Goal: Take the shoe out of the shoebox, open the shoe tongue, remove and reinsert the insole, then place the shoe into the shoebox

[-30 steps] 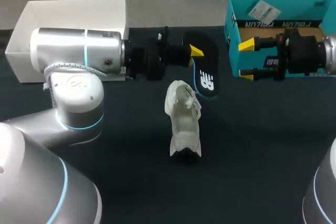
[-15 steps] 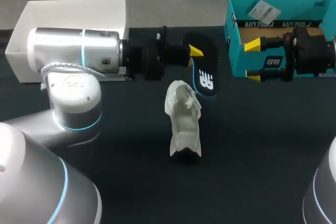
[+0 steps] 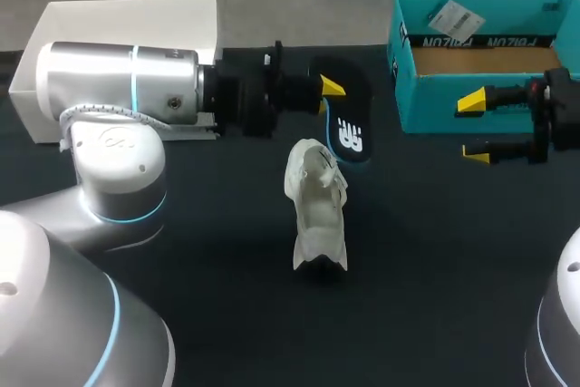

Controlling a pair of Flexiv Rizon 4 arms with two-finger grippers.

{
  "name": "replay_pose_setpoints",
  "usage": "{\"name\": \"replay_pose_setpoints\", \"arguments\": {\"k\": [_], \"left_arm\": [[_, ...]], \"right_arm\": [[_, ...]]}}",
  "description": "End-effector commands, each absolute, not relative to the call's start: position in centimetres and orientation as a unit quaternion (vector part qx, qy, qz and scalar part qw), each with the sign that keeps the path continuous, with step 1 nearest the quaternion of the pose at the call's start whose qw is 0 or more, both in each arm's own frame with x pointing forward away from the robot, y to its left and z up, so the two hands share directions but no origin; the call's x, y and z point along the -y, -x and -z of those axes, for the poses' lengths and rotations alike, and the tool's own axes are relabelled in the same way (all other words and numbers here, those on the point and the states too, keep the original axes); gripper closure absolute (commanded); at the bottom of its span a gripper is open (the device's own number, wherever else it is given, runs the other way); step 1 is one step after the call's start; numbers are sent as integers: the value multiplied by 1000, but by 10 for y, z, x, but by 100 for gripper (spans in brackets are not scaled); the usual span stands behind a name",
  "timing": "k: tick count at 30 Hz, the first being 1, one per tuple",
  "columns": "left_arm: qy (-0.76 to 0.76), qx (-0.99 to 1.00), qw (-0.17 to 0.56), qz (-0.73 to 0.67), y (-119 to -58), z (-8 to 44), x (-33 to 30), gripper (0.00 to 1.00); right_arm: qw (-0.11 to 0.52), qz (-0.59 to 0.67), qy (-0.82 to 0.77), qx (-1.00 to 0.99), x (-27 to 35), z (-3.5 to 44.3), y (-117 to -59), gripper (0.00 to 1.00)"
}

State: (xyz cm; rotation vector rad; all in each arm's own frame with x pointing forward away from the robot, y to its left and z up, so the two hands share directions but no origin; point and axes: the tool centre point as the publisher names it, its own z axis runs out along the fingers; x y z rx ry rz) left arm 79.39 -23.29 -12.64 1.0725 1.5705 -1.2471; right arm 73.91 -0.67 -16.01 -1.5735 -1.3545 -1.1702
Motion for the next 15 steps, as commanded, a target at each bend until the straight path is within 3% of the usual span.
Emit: {"name": "replay_pose_setpoints", "arguments": {"k": [1, 15], "left_arm": [[-429, -628, 418, 497, -792, 127, 232, 100], [-426, -630, 412, 502, -789, 126, 230, 100]], "right_arm": [[342, 450, 634, 528, 30, 141, -705, 0], [300, 453, 665, 513, 81, 118, -694, 0]]}}
